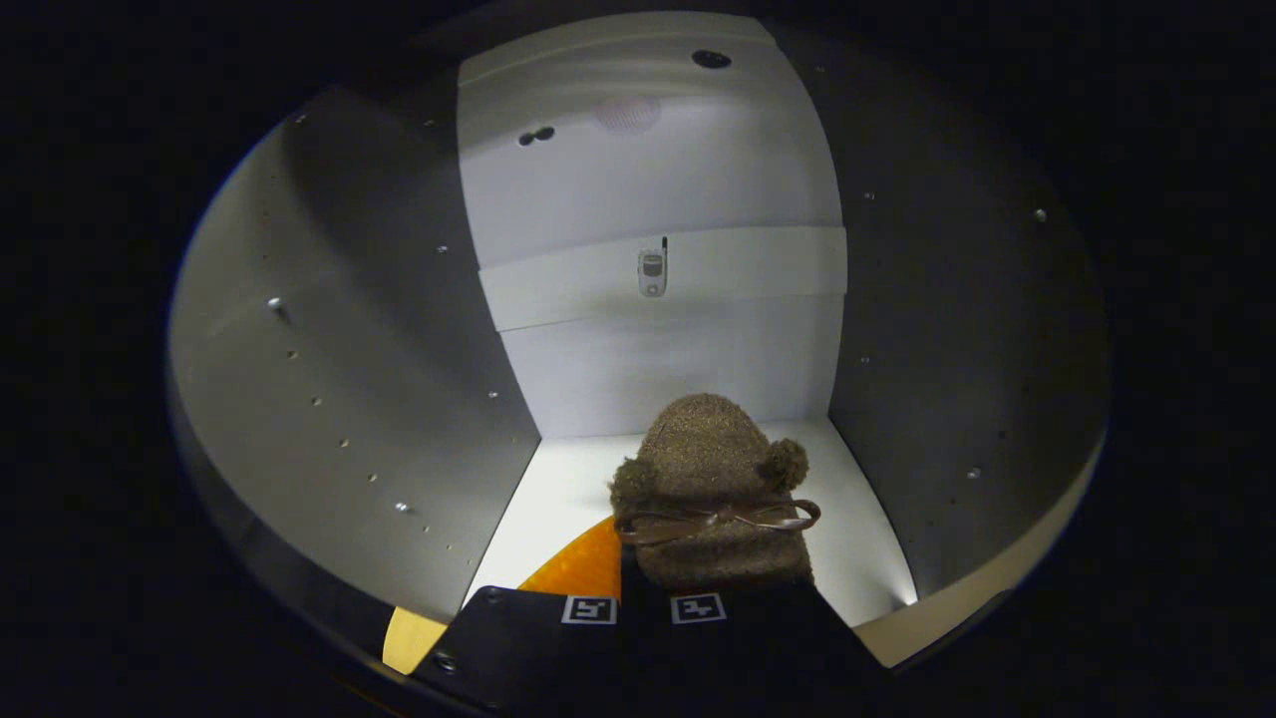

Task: Open the shoe cabinet door, grab the shoes and put them into the shoe cabinet, then close the shoe cabinet door.

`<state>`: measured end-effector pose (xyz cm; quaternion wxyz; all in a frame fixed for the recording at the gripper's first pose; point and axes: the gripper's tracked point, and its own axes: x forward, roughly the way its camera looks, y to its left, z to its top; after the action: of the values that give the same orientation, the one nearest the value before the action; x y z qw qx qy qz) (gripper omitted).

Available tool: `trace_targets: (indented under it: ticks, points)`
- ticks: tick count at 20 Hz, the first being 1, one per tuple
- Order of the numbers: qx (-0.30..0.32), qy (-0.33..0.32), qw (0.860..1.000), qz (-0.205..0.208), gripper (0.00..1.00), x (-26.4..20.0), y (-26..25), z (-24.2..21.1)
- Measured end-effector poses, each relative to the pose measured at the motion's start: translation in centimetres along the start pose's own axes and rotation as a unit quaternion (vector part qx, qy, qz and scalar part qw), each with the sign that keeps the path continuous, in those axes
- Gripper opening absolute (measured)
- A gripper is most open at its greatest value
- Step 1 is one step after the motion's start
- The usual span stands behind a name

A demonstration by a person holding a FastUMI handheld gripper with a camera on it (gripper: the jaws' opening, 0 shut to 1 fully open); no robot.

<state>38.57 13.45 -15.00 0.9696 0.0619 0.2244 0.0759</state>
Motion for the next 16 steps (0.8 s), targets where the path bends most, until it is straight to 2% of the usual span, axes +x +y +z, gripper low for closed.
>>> trace_targets:
  ticks: [5,12,16]
  points:
    - [-0.004,0.026,1.0,-0.014,0.05,4.4,-0.7,-1.5]
    - [0.007,0.049,0.998,-0.03,0.07,6.9,-1.1,-3.0]
    - [0.008,0.07,0.997,-0.029,0.16,6.3,-0.7,-3.9]
